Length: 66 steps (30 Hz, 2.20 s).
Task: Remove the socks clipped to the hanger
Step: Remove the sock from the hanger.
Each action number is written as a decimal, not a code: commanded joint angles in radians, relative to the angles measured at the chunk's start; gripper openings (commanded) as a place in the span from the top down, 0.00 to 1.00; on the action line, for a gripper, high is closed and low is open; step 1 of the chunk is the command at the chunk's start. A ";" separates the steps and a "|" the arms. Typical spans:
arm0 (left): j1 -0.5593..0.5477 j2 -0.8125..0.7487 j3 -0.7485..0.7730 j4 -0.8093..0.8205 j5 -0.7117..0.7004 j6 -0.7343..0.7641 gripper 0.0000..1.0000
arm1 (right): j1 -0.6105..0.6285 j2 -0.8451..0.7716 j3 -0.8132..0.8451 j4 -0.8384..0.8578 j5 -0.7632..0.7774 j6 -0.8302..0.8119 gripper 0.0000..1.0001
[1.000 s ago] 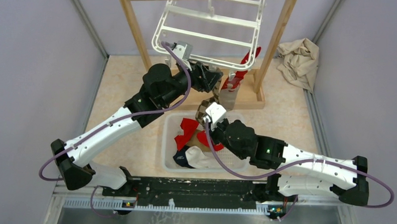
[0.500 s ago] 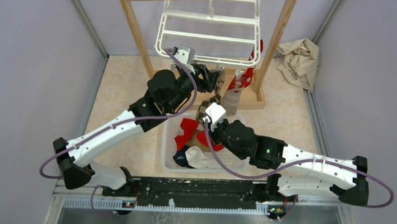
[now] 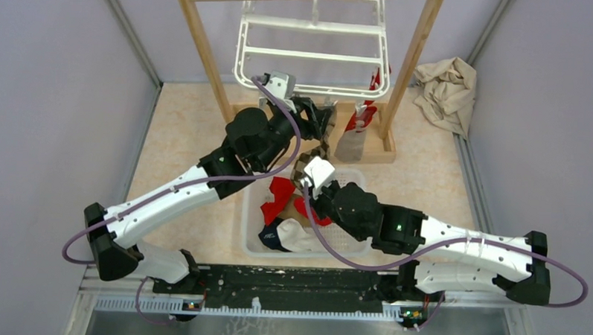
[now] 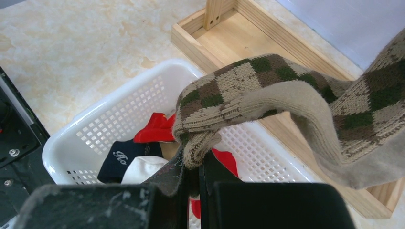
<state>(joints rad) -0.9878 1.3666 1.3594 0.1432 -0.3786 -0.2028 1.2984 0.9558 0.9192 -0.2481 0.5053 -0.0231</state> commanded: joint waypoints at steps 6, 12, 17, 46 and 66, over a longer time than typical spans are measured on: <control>-0.043 0.015 0.045 0.020 -0.056 0.047 0.27 | 0.037 0.015 0.057 0.034 0.033 -0.001 1.00; -0.074 -0.001 -0.026 0.134 -0.066 0.112 0.25 | 0.061 0.024 0.068 0.030 0.049 0.000 1.00; -0.101 -0.033 -0.137 0.324 -0.039 0.214 0.23 | 0.081 0.024 0.074 0.023 0.067 0.001 1.00; -0.100 0.016 -0.182 0.532 0.066 0.449 0.17 | 0.158 0.030 0.086 0.002 0.120 -0.004 1.00; -0.052 0.076 -0.121 0.475 0.102 0.416 0.25 | 0.194 0.041 0.093 -0.004 0.137 -0.008 1.00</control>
<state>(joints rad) -1.0538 1.4273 1.2102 0.6281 -0.3019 0.2146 1.4742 0.9867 0.9649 -0.2707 0.6315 -0.0235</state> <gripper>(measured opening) 0.755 0.033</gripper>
